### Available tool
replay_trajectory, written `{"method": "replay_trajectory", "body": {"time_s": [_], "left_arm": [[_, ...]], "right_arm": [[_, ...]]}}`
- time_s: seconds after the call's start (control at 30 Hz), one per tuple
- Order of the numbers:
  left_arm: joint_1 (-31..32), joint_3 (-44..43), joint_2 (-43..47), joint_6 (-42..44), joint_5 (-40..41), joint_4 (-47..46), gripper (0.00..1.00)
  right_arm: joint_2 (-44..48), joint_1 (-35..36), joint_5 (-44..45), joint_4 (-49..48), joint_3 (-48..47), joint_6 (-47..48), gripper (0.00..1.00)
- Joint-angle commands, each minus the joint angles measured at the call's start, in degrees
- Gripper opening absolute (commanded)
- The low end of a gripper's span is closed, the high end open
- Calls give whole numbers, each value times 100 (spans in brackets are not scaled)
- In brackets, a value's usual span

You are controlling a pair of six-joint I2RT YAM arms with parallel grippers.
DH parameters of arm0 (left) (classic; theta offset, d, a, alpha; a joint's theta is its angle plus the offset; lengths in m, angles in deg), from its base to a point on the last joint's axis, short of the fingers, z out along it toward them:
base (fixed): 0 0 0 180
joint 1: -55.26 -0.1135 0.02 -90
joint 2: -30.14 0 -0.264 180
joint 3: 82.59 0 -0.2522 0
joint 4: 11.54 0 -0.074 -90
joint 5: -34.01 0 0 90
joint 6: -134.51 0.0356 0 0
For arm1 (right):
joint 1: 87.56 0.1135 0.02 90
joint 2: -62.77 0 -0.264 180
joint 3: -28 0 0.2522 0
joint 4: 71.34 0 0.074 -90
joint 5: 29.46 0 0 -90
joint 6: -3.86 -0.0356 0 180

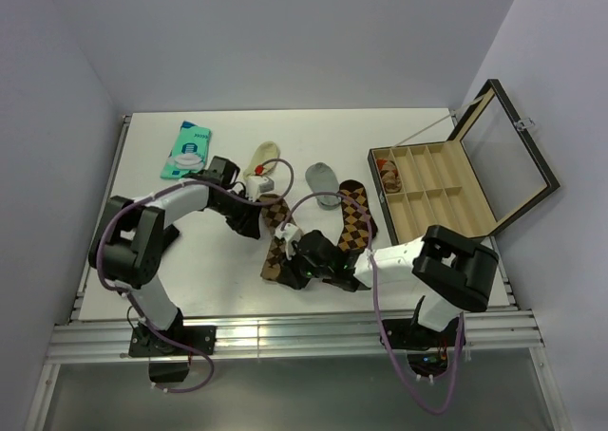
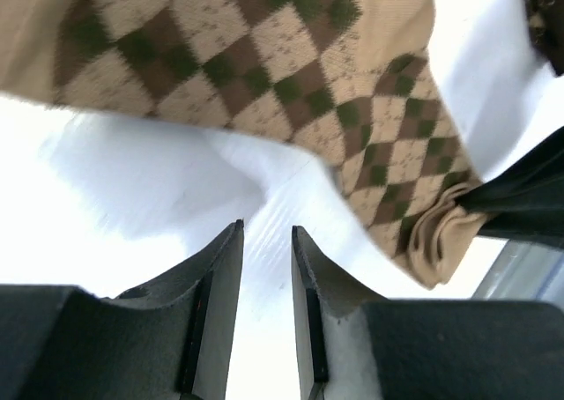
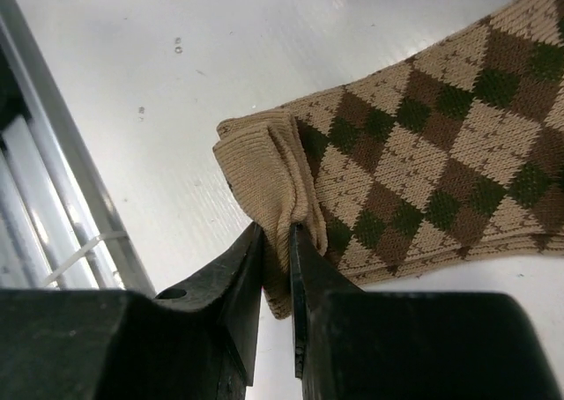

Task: Roll the socks
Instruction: Roll the sock at the center of the board.

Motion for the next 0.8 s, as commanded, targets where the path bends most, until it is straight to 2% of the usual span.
{"method": "replay_trajectory", "body": {"time_s": [0.0, 0.27, 0.47, 0.67, 0.77], "left_arm": [[-100, 311, 639, 284, 258, -401, 34], [-65, 1066, 1868, 1233, 399, -734, 35], [401, 2016, 2916, 1629, 768, -1456, 43], [1620, 3044, 3777, 1980, 1339, -2483, 52], [1990, 3318, 3945, 2086, 1357, -2801, 55]], "right_arm": [[-189, -219, -809, 142, -62, -356, 14], [-945, -956, -2057, 1301, -966, -971, 13], [-1244, -1406, -2752, 1469, -1213, -1498, 13], [-1271, -1695, -2989, 1742, -1275, -1718, 14], [-1271, -1783, -3051, 1760, -1258, -1798, 14]]}}
